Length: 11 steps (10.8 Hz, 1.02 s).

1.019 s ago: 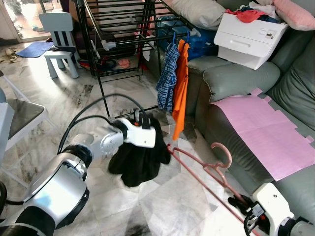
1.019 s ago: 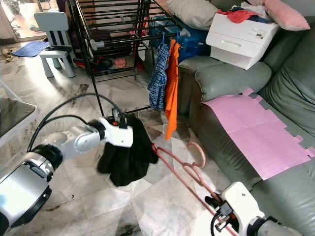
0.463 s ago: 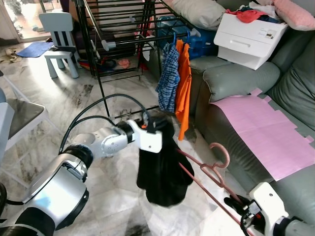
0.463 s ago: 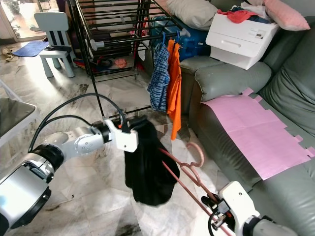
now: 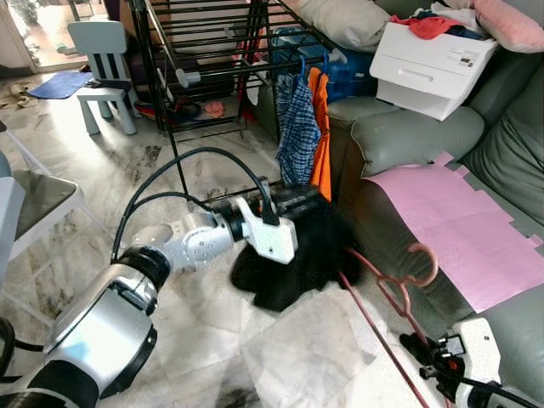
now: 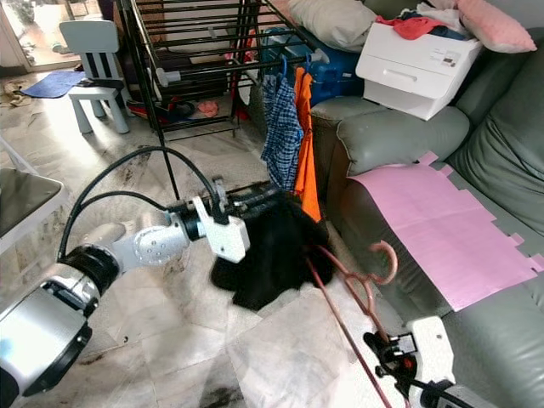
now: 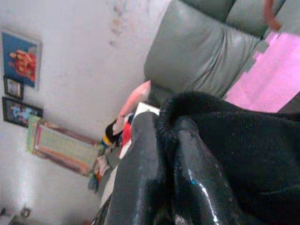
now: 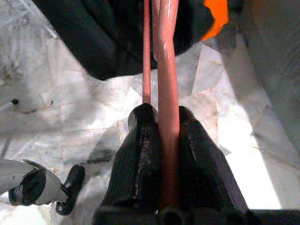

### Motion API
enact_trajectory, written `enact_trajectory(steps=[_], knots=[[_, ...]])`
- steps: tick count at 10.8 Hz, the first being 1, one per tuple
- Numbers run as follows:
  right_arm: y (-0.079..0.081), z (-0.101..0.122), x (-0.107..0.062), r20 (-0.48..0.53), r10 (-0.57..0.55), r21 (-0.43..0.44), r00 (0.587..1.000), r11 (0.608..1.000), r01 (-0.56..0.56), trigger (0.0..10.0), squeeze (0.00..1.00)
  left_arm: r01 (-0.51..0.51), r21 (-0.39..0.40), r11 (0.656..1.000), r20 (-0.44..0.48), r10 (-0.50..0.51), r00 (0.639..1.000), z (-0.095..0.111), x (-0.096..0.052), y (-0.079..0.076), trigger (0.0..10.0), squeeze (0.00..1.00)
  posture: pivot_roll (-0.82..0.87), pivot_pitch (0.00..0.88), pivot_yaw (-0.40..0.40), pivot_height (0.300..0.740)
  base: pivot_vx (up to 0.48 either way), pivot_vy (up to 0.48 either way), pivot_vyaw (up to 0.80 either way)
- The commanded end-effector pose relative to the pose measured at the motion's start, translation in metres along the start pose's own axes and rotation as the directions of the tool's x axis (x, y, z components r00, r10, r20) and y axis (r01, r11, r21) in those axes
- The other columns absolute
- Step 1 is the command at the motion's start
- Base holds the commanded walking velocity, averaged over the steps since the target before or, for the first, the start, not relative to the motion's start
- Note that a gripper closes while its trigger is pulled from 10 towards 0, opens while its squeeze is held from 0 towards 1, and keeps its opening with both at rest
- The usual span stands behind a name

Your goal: Hang hanger

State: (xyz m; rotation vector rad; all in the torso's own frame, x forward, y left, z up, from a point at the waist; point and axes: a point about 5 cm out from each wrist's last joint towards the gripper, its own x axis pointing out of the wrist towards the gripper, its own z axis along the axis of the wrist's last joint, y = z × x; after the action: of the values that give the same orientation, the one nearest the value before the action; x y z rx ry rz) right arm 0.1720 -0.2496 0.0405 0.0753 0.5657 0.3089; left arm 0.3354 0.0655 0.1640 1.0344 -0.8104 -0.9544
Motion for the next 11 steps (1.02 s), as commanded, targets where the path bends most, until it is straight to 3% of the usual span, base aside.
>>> enact_trajectory(steps=[1,3,4,5,6,7,8,9,10,11], knots=[[-0.005,0.007,0.0,0.031,-0.014,-0.011,0.999,1.0,0.014,10.0,0.0,-0.006,0.005,1.0,0.042,0.005,0.999,0.005,0.001,0.003,10.0,0.0,0.03,0.0,-0.018,0.74,0.0,0.0,0.0],[-0.009,0.008,0.002,0.07,-0.037,0.061,0.997,0.998,0.033,10.0,0.0,-0.054,-0.005,0.999,0.079,0.054,0.995,0.009,0.002,0.011,10.0,0.0,0.03,0.0,-0.013,0.74,0.0,0.0,0.0],[-0.022,0.01,0.002,0.102,-0.155,0.131,0.983,0.981,0.141,10.0,0.0,-0.085,-0.02,0.996,0.094,0.086,0.992,0.011,0.004,0.015,10.0,0.0,0.03,0.0,-0.013,0.74,0.0,0.0,0.0],[-0.04,0.018,-0.001,0.147,-0.306,0.176,0.941,0.944,0.279,10.0,0.0,-0.098,-0.039,0.994,0.087,0.101,0.991,0.011,0.005,0.014,10.0,0.0,0.03,0.0,-0.012,0.74,0.0,0.0,0.0],[-0.077,0.04,-0.017,0.232,-0.563,0.332,0.793,0.812,0.479,10.0,0.0,-0.124,-0.09,0.988,0.041,0.128,0.991,0.007,0.001,0.009,10.0,0.0,0.03,0.0,-0.011,0.74,0.0,0.0,0.0],[-0.094,0.055,-0.029,0.275,-0.655,0.411,0.703,0.742,0.53,10.0,0.0,-0.127,-0.121,0.984,0.022,0.131,0.991,0.006,-0.002,0.004,10.0,0.0,0.03,0.0,-0.011,0.74,0.0,0.0,0.0],[-0.103,0.071,-0.038,0.323,-0.699,0.461,0.638,0.705,0.539,10.0,0.0,-0.133,-0.171,0.976,0.002,0.135,0.991,0.005,-0.003,-0.003,10.0,0.0,0.03,0.0,-0.013,0.74,0.0,0.0,0.0],[-0.103,0.099,-0.041,0.406,-0.702,0.504,0.585,0.706,0.498,10.0,0.0,-0.094,-0.29,0.952,-0.047,0.083,0.995,0.004,-0.004,-0.022,10.0,0.0,0.03,0.0,-0.016,0.74,0.0,0.0,0.0],[-0.092,0.125,-0.034,0.481,-0.664,0.514,0.572,0.742,0.431,10.0,0.0,-0.022,-0.388,0.922,-0.072,-0.007,0.997,0.006,-0.006,-0.047,10.0,0.0,0.03,0.0,-0.017,0.74,0.0,0.0,0.0],[-0.074,0.142,-0.022,0.526,-0.601,0.489,0.602,0.793,0.363,10.0,0.0,0.019,-0.465,0.885,-0.077,-0.061,0.995,0.009,-0.006,-0.063,10.0,0.0,0.03,0.0,-0.018,0.74,0.0,0.0,0.0]])
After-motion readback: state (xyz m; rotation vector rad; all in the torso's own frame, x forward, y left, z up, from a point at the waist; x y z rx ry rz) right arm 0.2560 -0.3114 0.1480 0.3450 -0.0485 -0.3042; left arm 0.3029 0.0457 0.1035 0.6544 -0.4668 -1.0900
